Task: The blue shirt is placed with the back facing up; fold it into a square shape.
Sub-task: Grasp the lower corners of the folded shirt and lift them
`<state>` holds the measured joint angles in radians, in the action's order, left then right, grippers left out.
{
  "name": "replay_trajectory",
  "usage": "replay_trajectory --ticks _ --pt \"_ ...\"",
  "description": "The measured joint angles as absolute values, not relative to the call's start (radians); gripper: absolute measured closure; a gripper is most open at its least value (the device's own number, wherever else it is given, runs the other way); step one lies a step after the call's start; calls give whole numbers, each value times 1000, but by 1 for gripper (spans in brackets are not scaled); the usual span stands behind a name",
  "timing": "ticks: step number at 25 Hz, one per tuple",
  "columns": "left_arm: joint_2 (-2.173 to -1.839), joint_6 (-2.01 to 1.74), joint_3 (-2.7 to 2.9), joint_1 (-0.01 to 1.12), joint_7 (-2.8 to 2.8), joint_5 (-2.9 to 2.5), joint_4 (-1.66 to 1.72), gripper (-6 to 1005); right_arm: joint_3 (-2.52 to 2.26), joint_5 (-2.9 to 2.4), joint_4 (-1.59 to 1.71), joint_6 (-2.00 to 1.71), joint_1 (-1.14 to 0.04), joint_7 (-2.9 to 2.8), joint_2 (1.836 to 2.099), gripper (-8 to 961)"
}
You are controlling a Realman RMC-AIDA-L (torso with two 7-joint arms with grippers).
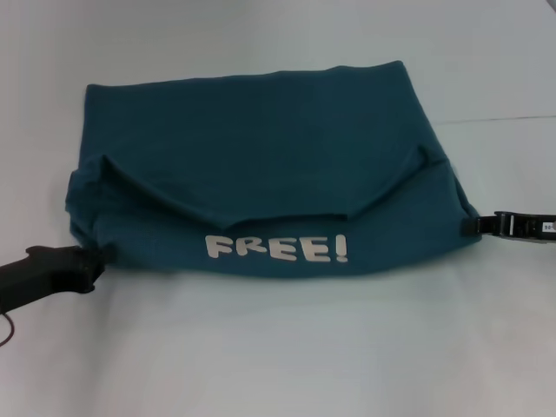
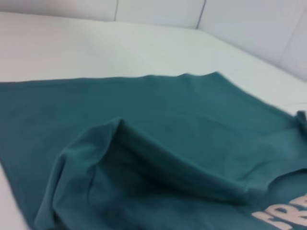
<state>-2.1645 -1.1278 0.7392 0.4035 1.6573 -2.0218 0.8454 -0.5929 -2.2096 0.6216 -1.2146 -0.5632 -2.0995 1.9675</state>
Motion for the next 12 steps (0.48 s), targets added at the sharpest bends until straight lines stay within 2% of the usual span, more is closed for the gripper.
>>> replay_trajectory --ticks 12 --pt "-2160 -1477 533 339 1700 -2019 977 990 -511 -2180 811 -1481 -458 -2031 2006 916"
